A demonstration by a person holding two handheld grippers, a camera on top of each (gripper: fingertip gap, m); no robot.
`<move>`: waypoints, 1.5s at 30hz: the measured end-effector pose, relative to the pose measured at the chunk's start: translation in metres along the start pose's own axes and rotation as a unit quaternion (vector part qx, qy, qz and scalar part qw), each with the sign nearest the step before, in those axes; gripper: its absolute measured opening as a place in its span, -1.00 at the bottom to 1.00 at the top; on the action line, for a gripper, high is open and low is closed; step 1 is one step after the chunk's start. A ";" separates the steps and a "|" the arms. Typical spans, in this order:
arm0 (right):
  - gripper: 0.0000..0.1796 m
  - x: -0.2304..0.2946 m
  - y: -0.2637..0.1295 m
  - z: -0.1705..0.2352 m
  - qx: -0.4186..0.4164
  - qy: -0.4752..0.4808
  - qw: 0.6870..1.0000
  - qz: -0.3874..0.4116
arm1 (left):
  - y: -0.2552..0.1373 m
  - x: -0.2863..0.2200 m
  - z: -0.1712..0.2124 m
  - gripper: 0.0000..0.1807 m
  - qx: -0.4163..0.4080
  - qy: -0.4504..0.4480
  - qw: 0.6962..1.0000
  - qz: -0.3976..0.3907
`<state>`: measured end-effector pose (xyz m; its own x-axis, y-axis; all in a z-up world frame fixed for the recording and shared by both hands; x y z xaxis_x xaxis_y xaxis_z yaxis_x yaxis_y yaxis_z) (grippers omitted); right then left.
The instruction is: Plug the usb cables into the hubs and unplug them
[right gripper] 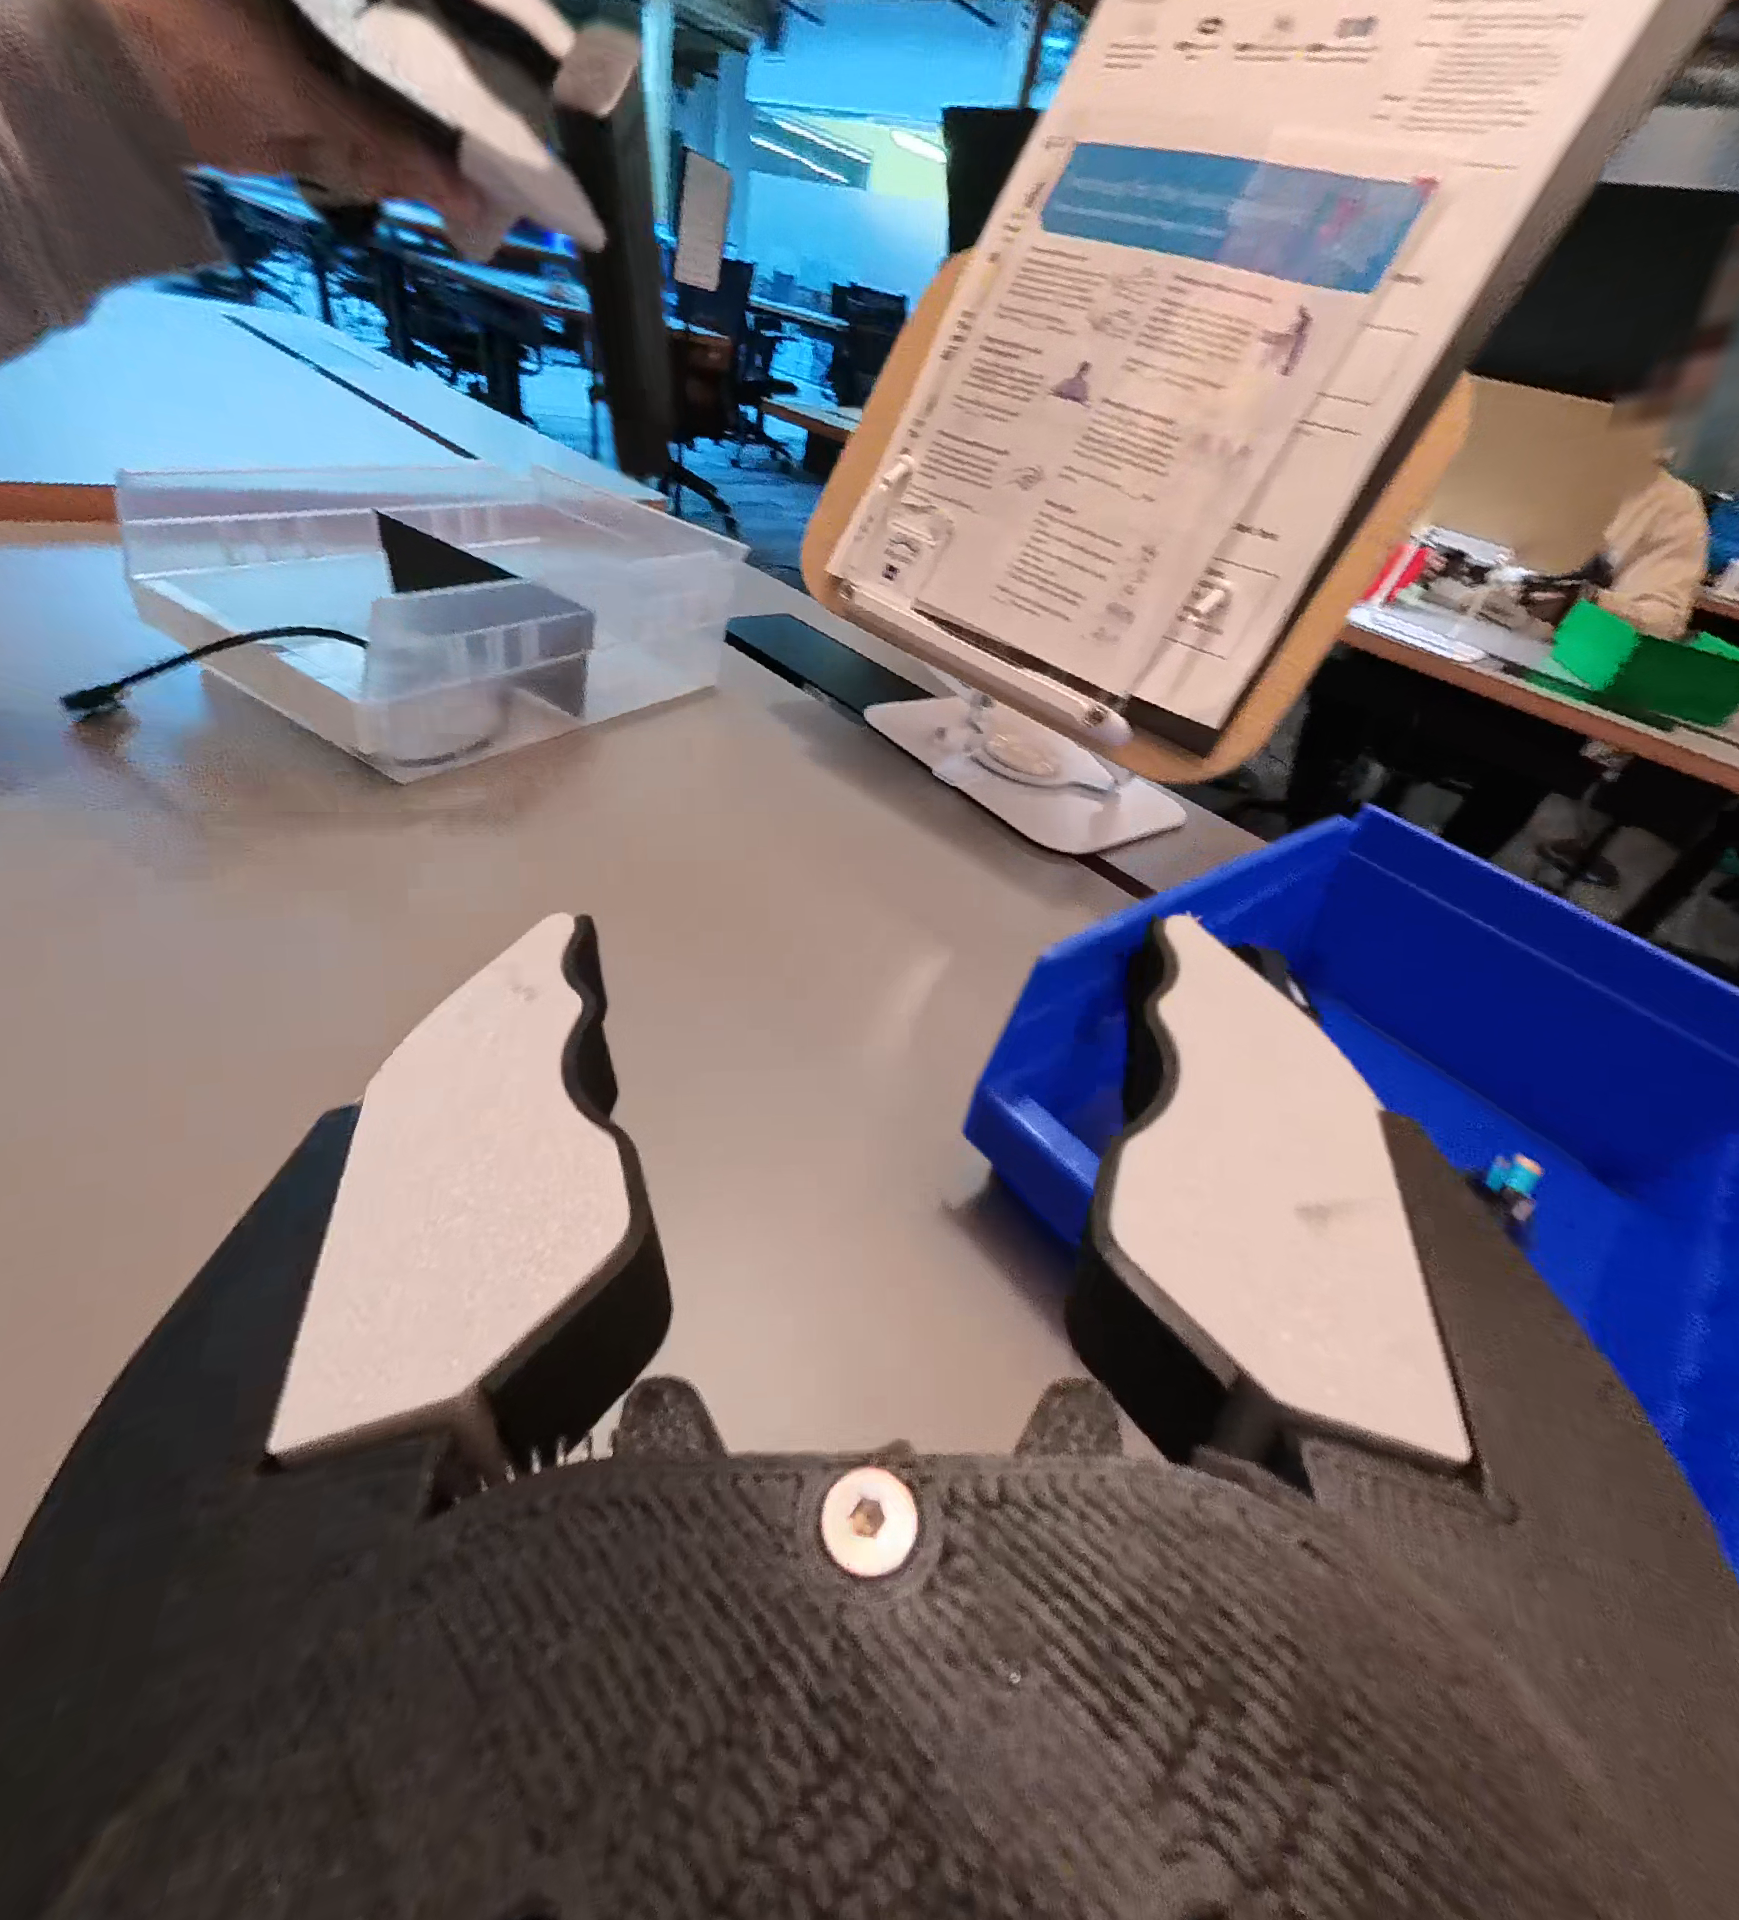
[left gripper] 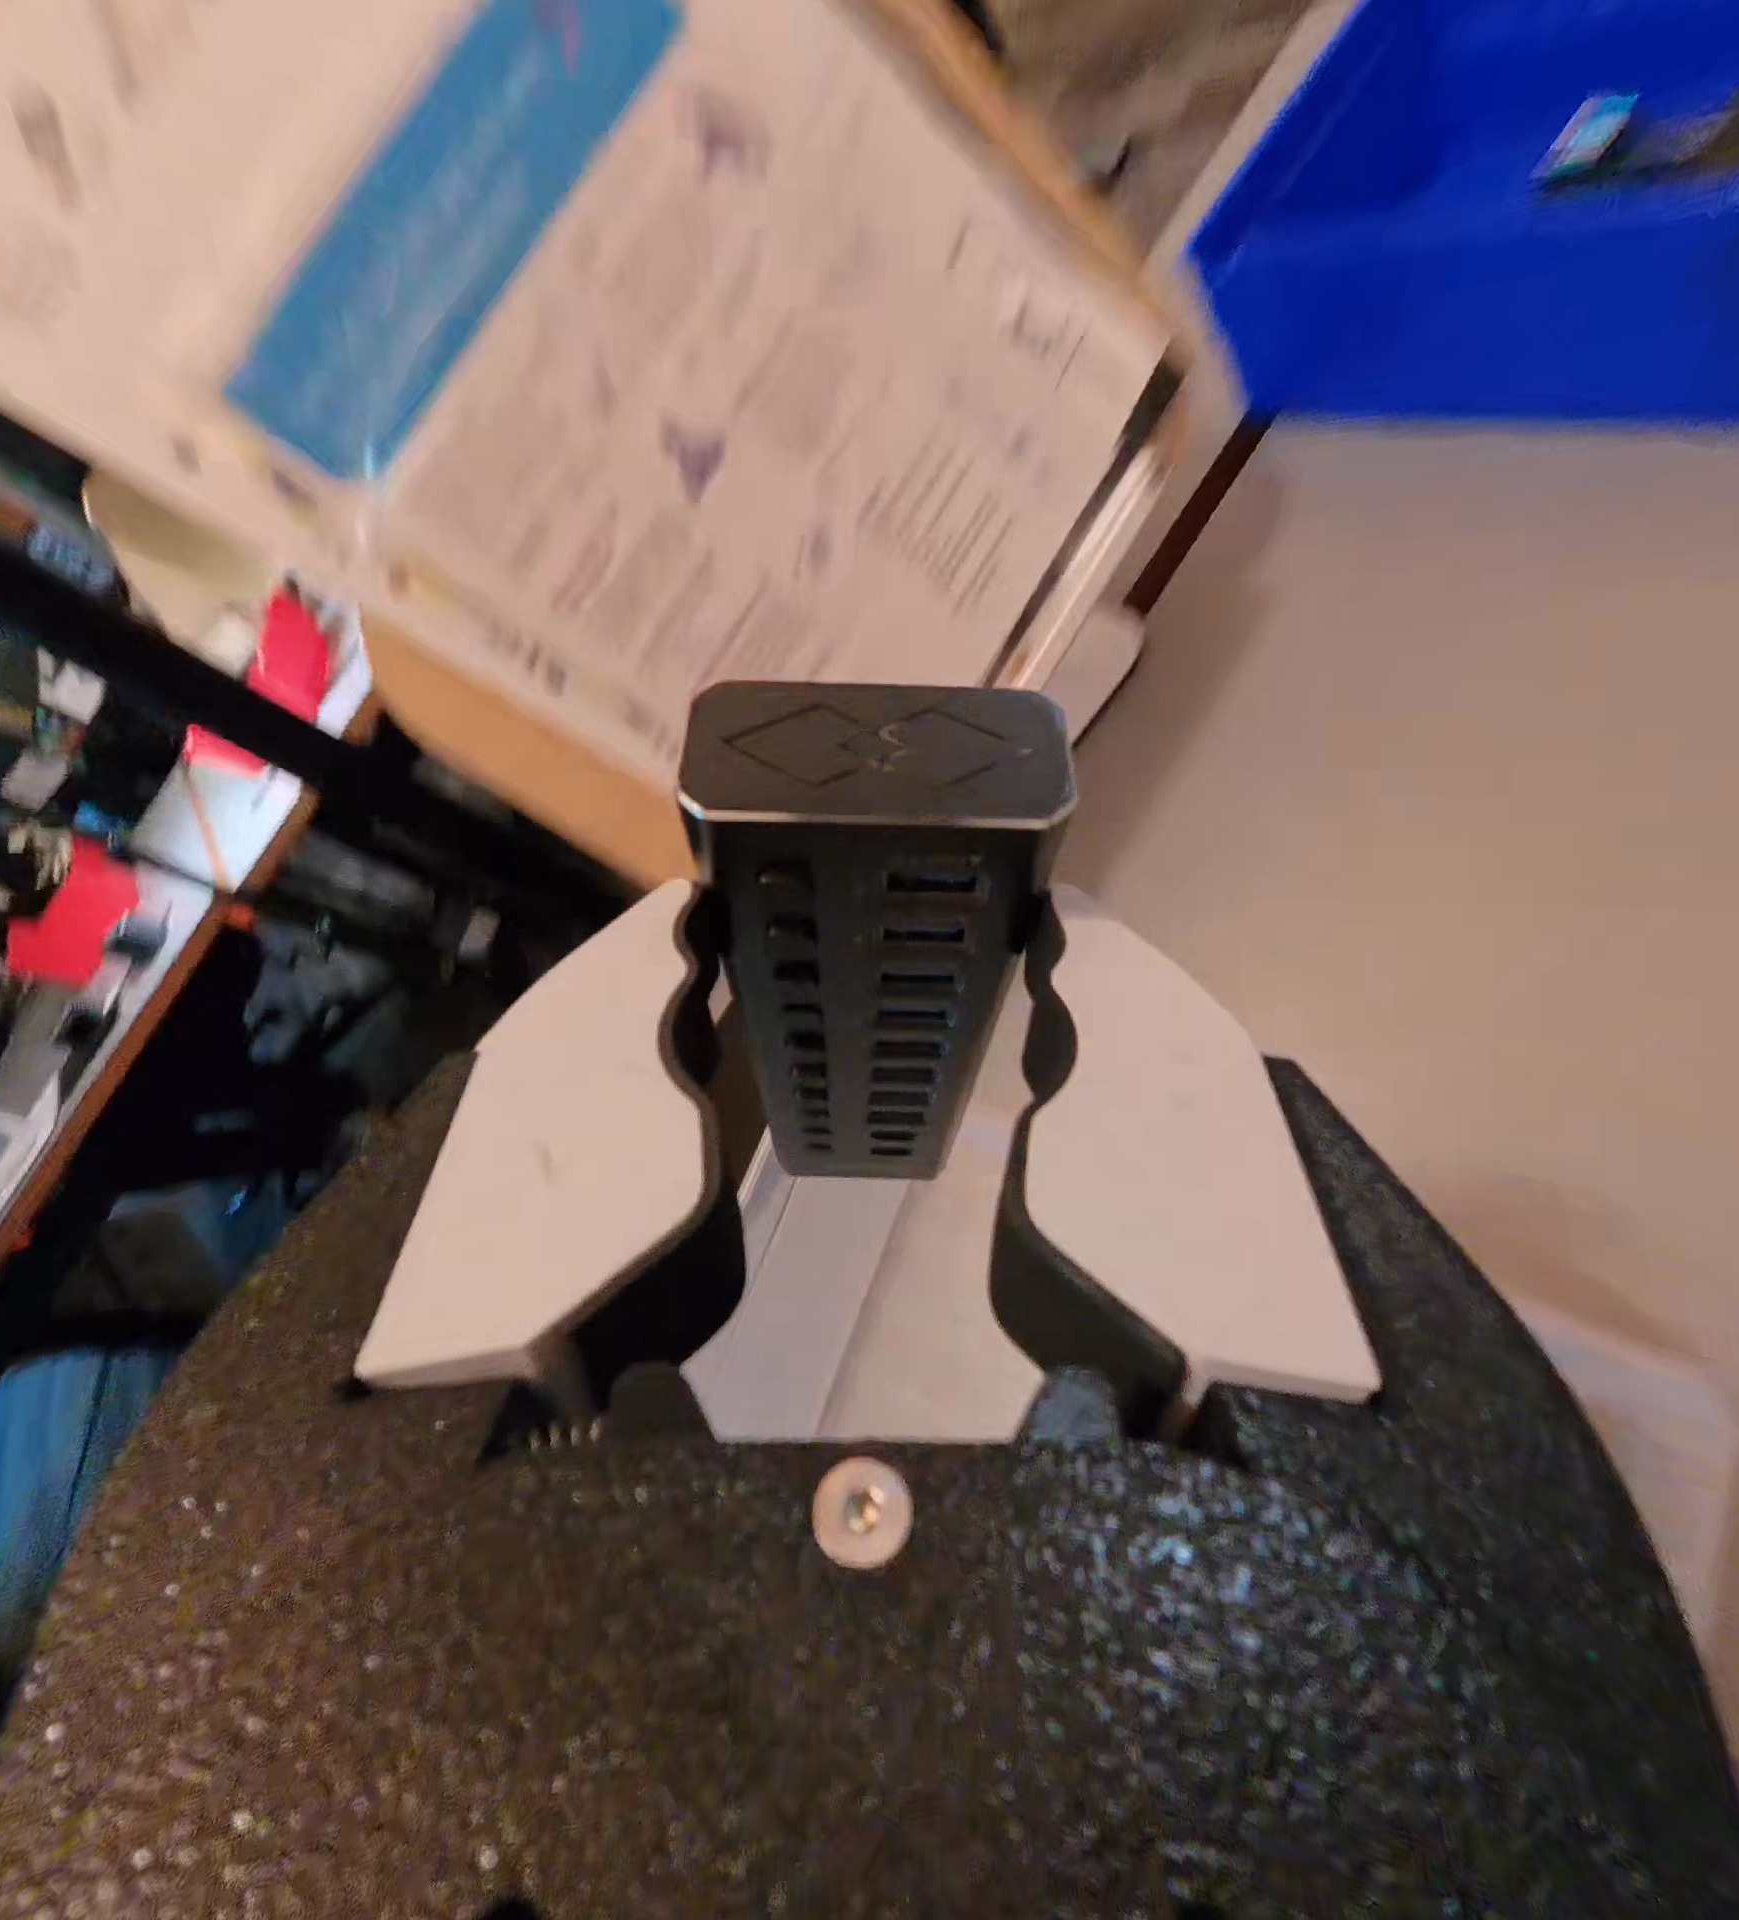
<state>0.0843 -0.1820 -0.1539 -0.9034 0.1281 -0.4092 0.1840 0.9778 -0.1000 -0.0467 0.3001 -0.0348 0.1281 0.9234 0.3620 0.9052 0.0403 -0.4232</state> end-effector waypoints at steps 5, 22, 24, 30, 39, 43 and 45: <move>0.08 0.013 0.018 -0.007 -0.051 0.040 0.998 -0.027 | -0.010 -0.089 -0.053 -0.36 -0.107 0.015 0.987 0.118; -0.24 0.009 -0.007 0.012 -0.064 0.016 0.996 -0.063 | 0.086 -0.321 -0.093 -0.36 -0.178 0.003 0.858 0.481; -0.33 0.011 -0.010 0.008 -0.097 -0.001 0.992 -0.083 | 0.086 -0.324 -0.094 -0.36 -0.171 0.015 0.853 0.492; -0.35 0.019 -0.002 0.003 -0.081 -0.027 0.990 -0.113 | 0.078 -0.326 -0.093 -0.36 -0.157 0.056 0.852 0.496; -0.35 0.016 -0.001 0.008 -0.178 0.064 0.974 -0.128 | 0.062 -0.321 -0.098 -0.25 -0.228 0.022 0.856 0.464; -0.35 0.003 -0.011 0.015 -0.246 0.122 0.953 -0.127 | 0.061 -0.297 -0.082 -0.13 -0.212 -0.048 0.883 0.416; -0.35 -0.001 -0.013 0.016 -0.257 0.141 0.948 -0.121 | 0.070 -0.297 -0.069 -0.14 -0.156 -0.030 0.901 0.403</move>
<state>0.0886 -0.1973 -0.1669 -0.9760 -0.1411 -0.1656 -0.1892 0.9263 0.3259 0.0064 0.0018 -0.1143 0.7807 0.6248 -0.0088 0.5996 -0.7530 -0.2709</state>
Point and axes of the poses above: each gripper's, where its closed fingertips meet, y out along the fingers, z out of its underside, x = y × z across the jaws, the point moved 10 cm from there along -y, back along the fingers, and after that the axes turned 13 degrees about -y, right-handed, at the moved point
